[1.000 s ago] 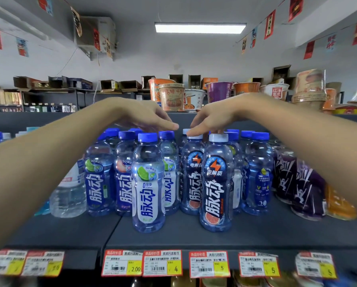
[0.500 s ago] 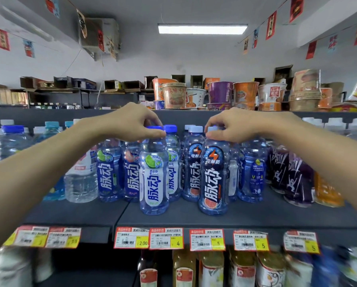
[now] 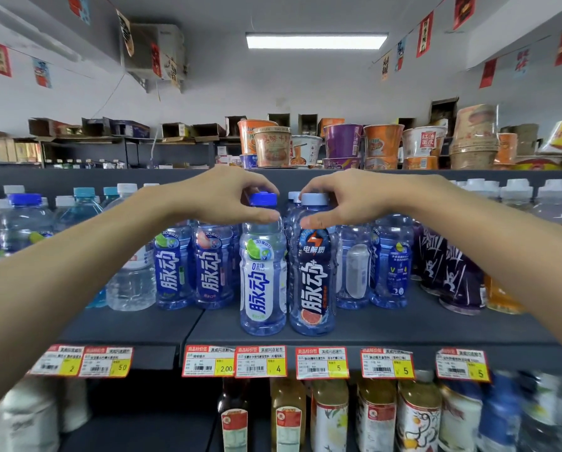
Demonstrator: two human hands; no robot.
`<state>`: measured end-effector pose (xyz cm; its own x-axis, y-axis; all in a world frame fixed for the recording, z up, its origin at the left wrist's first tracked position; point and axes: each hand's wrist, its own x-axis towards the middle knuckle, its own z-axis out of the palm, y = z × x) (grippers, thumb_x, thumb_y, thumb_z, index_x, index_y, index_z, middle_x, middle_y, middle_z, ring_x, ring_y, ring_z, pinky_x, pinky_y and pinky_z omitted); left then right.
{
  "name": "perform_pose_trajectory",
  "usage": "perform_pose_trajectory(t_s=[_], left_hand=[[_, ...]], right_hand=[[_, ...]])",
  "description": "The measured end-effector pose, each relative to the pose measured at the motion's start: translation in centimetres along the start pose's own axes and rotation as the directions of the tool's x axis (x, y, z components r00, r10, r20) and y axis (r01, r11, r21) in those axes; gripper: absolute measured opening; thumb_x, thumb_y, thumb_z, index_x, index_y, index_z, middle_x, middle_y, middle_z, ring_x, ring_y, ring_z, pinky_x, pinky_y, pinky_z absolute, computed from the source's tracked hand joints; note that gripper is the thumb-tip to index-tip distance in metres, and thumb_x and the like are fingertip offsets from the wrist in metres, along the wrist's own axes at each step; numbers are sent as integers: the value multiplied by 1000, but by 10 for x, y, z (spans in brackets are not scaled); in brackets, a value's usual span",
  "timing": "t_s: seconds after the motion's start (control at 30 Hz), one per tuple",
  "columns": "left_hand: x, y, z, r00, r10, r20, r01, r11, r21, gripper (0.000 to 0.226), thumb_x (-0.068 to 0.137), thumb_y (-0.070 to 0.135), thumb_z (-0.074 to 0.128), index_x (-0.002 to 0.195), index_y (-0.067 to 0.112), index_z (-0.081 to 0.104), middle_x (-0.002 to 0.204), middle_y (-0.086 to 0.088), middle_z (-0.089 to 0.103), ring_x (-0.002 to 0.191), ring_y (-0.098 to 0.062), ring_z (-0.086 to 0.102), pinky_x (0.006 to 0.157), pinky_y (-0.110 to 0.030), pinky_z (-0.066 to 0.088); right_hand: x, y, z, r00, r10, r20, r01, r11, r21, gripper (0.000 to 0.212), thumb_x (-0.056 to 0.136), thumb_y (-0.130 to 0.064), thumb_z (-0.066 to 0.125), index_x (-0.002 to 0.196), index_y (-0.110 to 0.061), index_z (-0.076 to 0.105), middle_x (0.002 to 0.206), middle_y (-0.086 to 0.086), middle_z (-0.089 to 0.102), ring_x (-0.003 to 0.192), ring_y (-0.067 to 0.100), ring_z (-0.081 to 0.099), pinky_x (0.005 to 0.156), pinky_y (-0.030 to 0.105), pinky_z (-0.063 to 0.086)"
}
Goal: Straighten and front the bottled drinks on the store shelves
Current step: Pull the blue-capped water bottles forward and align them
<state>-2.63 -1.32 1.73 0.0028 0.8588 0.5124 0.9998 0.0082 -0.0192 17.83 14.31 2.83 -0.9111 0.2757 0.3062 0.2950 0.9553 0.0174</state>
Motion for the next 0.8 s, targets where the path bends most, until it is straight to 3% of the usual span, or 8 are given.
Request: perform_pose_trajectory(t_s=[0.17, 0.27, 0.43, 0.63, 0.8], left_hand=[[-4, -2, 1, 999, -2, -53, -5, 992, -123, 39, 87, 57, 67, 118, 33, 69, 85, 18, 66, 76, 14, 59, 59, 1, 37], [-4, 0, 1, 999, -6, -37, 0, 986, -168, 34, 90, 54, 66, 118, 35, 69, 87, 15, 69, 76, 6, 64, 60, -4, 42], [-5, -2, 4, 999, 9, -52, -17, 986, -165, 31, 92, 50, 65, 119, 35, 68, 89, 19, 66, 80, 11, 59, 63, -3, 39], [-7, -4, 5, 999, 11, -45, -18, 987, -159, 32, 91, 53, 65, 120, 39, 65, 96, 20, 66, 87, 12, 59, 65, 0, 38], [-6, -1, 7, 999, -6, -45, 1, 993, -117, 37, 90, 57, 61, 123, 40, 62, 100, 15, 64, 88, 0, 59, 70, -13, 38]], right_hand=[[-3, 3, 6, 1000, -3, -28, 4, 999, 49, 66, 79, -72, 65, 131, -33, 54, 110, -13, 65, 95, 5, 63, 81, 27, 50], [-3, 2, 6, 1000, 7, -18, -5, 996, 84, 73, 71, -79, 60, 129, -35, 54, 109, -15, 67, 95, 4, 64, 78, 24, 49], [-2, 4, 8, 999, 8, -36, -1, 985, 174, 53, 82, -65, 67, 126, -36, 56, 113, -12, 67, 99, 7, 65, 88, 29, 52], [-1, 5, 11, 999, 2, -44, 7, 979, 203, 49, 86, -59, 68, 127, -36, 57, 115, -9, 67, 101, 10, 65, 96, 37, 52], [-5, 5, 13, 998, -3, -58, 14, 982, 186, 50, 88, -59, 65, 130, -35, 54, 113, -9, 65, 98, 8, 63, 86, 30, 50]])
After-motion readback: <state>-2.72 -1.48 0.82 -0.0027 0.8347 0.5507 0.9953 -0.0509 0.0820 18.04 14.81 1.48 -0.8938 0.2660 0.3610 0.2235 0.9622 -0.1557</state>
